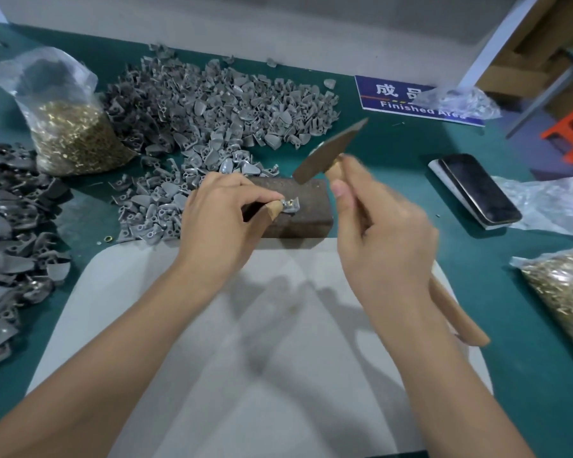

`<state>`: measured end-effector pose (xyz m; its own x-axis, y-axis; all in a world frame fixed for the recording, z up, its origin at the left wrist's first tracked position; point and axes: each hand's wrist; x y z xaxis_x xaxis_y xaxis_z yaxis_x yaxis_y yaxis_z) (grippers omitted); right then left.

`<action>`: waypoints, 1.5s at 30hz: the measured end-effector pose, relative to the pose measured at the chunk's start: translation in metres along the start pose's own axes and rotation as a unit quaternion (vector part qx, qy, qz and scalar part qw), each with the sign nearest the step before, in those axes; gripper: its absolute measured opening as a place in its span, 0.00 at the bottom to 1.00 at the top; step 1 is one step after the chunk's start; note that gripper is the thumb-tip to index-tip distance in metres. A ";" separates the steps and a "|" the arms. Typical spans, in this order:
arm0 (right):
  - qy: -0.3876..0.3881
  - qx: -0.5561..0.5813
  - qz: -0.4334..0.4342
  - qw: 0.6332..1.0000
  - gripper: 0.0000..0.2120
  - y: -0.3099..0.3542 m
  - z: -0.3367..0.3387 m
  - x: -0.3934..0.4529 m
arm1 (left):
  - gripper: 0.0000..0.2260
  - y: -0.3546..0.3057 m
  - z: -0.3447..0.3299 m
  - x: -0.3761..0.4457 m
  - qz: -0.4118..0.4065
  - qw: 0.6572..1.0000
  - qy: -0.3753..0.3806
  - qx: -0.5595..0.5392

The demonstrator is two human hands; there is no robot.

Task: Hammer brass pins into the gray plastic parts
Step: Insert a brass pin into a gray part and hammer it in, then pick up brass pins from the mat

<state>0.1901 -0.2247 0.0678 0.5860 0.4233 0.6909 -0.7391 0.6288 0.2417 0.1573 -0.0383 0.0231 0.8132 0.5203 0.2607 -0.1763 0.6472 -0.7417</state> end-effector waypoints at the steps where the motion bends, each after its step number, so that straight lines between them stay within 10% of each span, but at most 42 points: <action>1: 0.038 -0.003 0.011 0.999 0.15 0.001 -0.003 -0.003 | 0.05 0.001 0.000 0.000 -0.004 1.000 0.001 0.005; 7: -0.041 -0.048 0.078 0.995 0.12 -0.001 0.009 -0.020 | 0.05 -0.001 0.000 0.000 0.021 1.000 -0.004 0.017; 21: 0.110 0.041 0.066 0.991 0.13 -0.020 0.007 -0.091 | 0.06 -0.003 0.003 -0.002 0.028 0.999 0.012 0.017; 30: 0.002 0.028 -0.009 1.000 0.07 0.002 -0.025 -0.040 | 0.05 -0.004 0.003 -0.003 0.014 1.000 0.010 0.014; 36: 0.012 0.277 -0.177 0.944 0.06 0.017 -0.031 0.010 | 0.05 -0.010 0.021 -0.001 -0.015 1.000 -0.008 -0.019; 45: 0.170 0.410 -0.133 0.886 0.05 0.110 -0.059 0.032 | 0.06 0.038 0.123 -0.054 0.051 0.988 -0.132 0.060</action>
<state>0.1471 -0.1036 0.0770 0.7383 0.5915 0.3240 -0.4716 0.1093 0.8750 0.0381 0.0270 0.0571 0.6173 0.7034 0.3522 -0.3281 0.6371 -0.6974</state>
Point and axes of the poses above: each hand's wrist, its own x-axis towards the middle knuckle, its own z-axis out of the back of the hand, y = z × x, and after that the axes turned 14 degrees about z, right-handed
